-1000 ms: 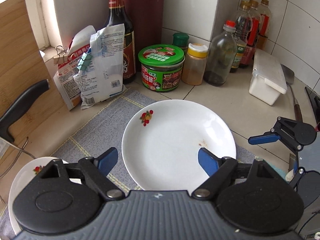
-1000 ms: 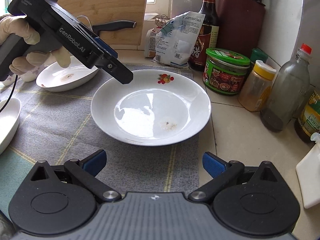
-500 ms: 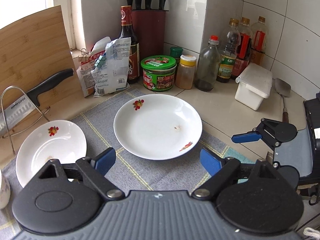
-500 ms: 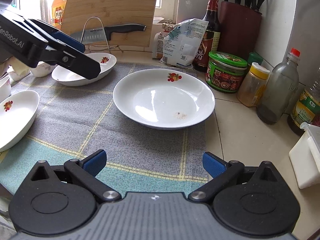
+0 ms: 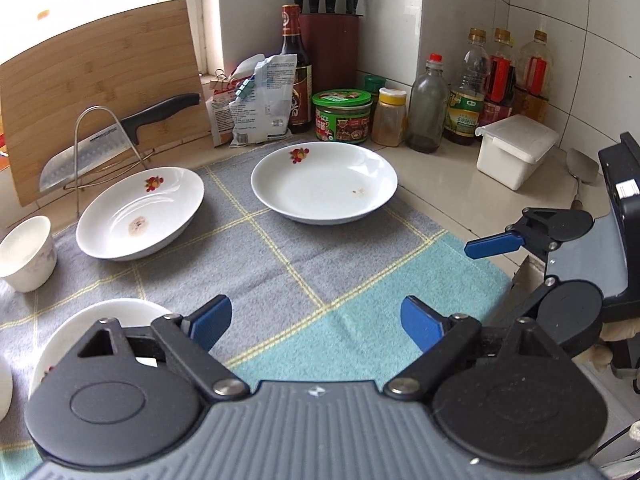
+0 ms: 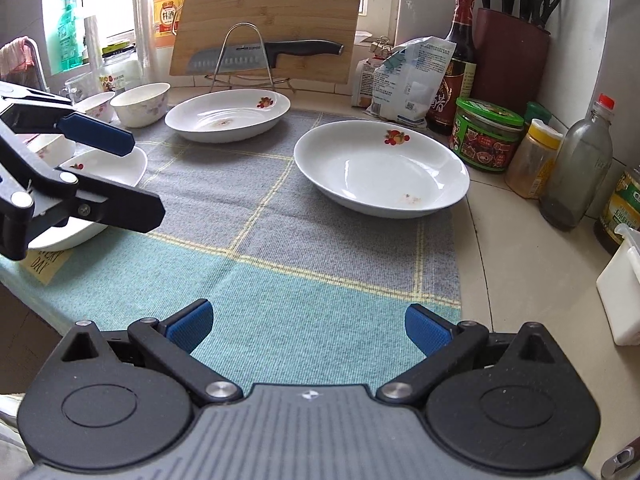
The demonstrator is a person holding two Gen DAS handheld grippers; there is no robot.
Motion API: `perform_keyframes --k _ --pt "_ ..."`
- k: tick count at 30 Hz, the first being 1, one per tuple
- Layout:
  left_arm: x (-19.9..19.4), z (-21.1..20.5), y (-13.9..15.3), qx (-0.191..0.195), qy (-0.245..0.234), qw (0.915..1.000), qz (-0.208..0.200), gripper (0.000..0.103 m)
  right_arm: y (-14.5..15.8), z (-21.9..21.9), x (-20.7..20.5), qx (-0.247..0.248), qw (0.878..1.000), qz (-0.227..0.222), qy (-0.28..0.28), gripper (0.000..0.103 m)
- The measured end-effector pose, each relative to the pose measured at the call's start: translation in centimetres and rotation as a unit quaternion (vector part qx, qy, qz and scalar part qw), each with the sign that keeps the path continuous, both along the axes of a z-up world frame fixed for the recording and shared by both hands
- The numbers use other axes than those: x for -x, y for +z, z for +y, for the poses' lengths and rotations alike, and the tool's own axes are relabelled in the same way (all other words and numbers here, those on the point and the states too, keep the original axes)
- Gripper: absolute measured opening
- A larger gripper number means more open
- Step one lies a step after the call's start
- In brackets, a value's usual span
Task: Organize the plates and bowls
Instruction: 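Withdraw the left tool from the placed plate while the right tool moves toward the center plate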
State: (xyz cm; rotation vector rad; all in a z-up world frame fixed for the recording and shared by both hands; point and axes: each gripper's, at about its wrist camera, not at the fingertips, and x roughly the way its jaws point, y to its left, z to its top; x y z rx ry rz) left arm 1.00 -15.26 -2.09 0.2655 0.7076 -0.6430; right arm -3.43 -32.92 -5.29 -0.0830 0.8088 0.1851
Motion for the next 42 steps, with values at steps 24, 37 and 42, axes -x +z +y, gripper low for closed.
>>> perform_keyframes --k 24,37,42 --pt "7.1 11.5 -1.4 -0.027 0.212 0.9768 0.01 0.092 1.0 6.7 -2.4 -0.059 0.991 -0.001 0.117 0.103" --pt "3.8 14.9 -4.4 -0.032 0.216 0.9755 0.031 0.092 1.1 11.5 -6.0 -0.068 0.985 0.025 0.154 0.103" --pt "2.0 15.4 -5.7 -0.04 0.176 0.9829 0.036 0.092 0.5 12.5 -7.5 -0.064 0.986 0.043 0.151 0.103"
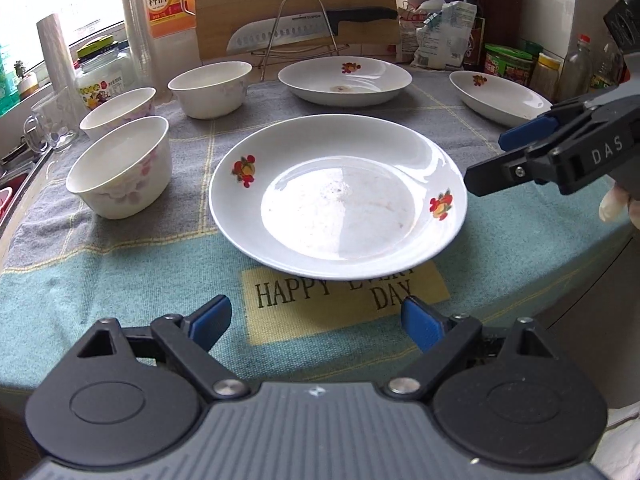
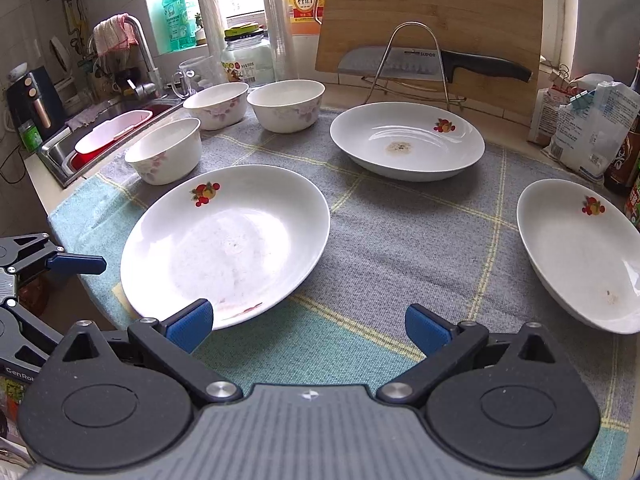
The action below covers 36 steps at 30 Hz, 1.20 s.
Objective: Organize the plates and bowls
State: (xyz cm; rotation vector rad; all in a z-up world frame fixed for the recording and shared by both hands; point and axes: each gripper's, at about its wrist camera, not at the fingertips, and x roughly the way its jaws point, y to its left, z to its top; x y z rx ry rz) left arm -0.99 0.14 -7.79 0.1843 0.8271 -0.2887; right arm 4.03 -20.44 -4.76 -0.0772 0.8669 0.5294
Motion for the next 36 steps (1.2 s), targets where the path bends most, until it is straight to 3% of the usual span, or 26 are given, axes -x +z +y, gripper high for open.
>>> perform_keyframes --k 7,17,27,36 --pt "-2.3 0.8 -0.9 0.018 -0.052 0.9985 0.005 0.102 -0.6 2.4 -2.2 -0.002 1.0 0.022 0.012 0.103" --pt "-4.6 0.9 -1.2 0.024 -0.132 0.9909 -0.004 0.103 -2.2 4.8 -5.8 0.015 0.998 0.056 0.0 0.103" --pt "-4.6 1.6 -1.4 0.03 -0.159 0.9868 -0.013 0.103 -2.8 6.8 -7.0 0.045 0.995 0.089 -0.006 0.103" --pt "-4.5 1.7 -1.5 0.032 -0.162 0.9861 -0.018 0.103 -2.8 6.2 -7.2 0.023 0.995 0.094 -0.02 0.103"
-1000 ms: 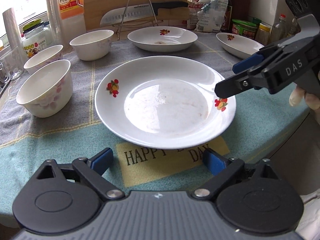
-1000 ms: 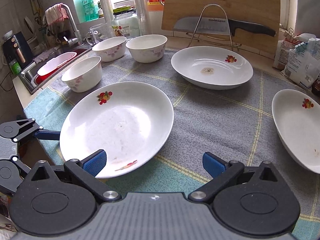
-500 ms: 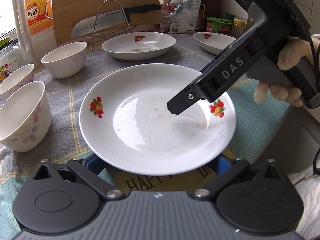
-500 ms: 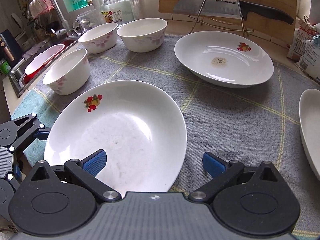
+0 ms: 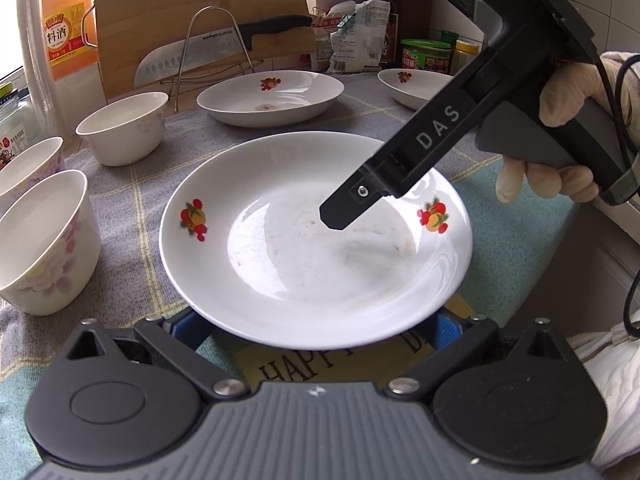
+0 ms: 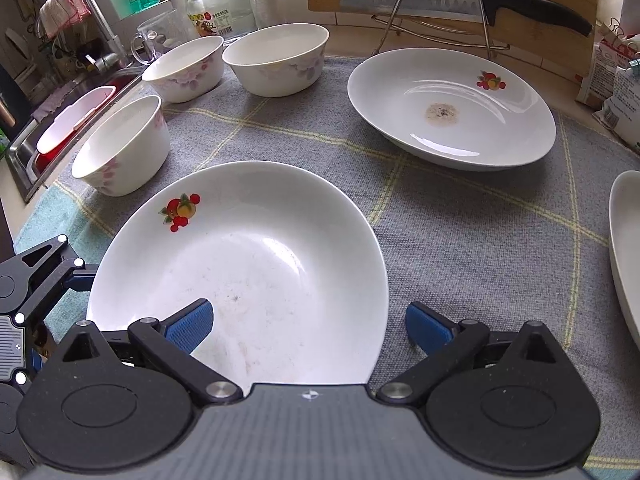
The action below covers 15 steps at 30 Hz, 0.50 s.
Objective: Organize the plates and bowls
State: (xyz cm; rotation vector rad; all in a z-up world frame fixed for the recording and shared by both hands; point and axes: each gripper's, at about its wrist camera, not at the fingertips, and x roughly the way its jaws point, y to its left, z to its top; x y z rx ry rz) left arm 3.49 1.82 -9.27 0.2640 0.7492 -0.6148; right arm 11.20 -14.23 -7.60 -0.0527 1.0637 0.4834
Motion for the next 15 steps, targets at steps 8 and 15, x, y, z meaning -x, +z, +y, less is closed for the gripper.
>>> perform_keyframes --k 8,15 --pt "0.2 0.2 -0.1 0.005 -0.003 1.0 -0.006 0.103 0.1 0.2 -0.1 0.006 1.0 0.0 0.014 0.103" --pt "0.4 0.7 -0.2 0.011 -0.015 0.9998 -0.013 0.103 0.5 1.3 -1.2 0.002 0.997 0.01 0.07 0.103"
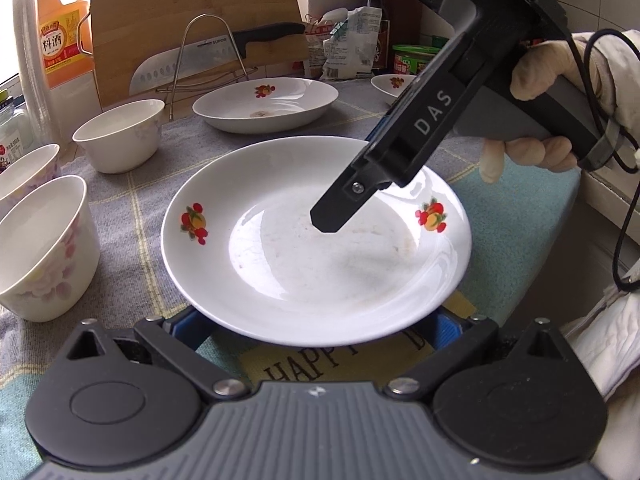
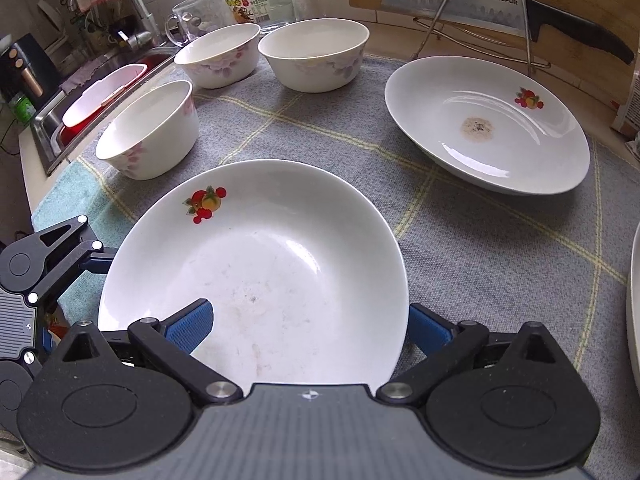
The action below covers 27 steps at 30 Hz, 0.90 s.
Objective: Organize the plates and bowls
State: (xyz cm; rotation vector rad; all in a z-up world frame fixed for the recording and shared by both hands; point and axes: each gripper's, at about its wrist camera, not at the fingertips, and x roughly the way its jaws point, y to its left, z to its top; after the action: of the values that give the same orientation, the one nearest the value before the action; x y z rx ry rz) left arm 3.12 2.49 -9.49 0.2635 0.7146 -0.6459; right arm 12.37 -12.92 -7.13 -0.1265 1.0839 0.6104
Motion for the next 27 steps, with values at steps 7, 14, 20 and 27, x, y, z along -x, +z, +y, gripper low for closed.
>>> perform_keyframes --k 7,14,20,27 --pt "-0.1 0.1 0.0 -0.001 -0.009 1.0 0.0 0.103 0.2 0.5 -1.2 -0.008 0.999 0.015 0.03 0.103" --pt "0.0 0.2 -0.1 -0.002 -0.01 0.9999 0.0 0.103 0.2 0.6 -1.9 -0.01 0.999 0.025 0.039 0.103" --pt "-0.1 0.2 0.0 -0.003 -0.016 0.9999 0.001 0.103 0.1 0.9 -2.1 -0.012 0.998 0.033 0.053 0.103" --pt "-0.2 0.2 0.0 -0.005 -0.017 0.9998 0.003 0.103 0.1 1.0 -2.5 -0.014 0.997 0.036 0.061 0.103"
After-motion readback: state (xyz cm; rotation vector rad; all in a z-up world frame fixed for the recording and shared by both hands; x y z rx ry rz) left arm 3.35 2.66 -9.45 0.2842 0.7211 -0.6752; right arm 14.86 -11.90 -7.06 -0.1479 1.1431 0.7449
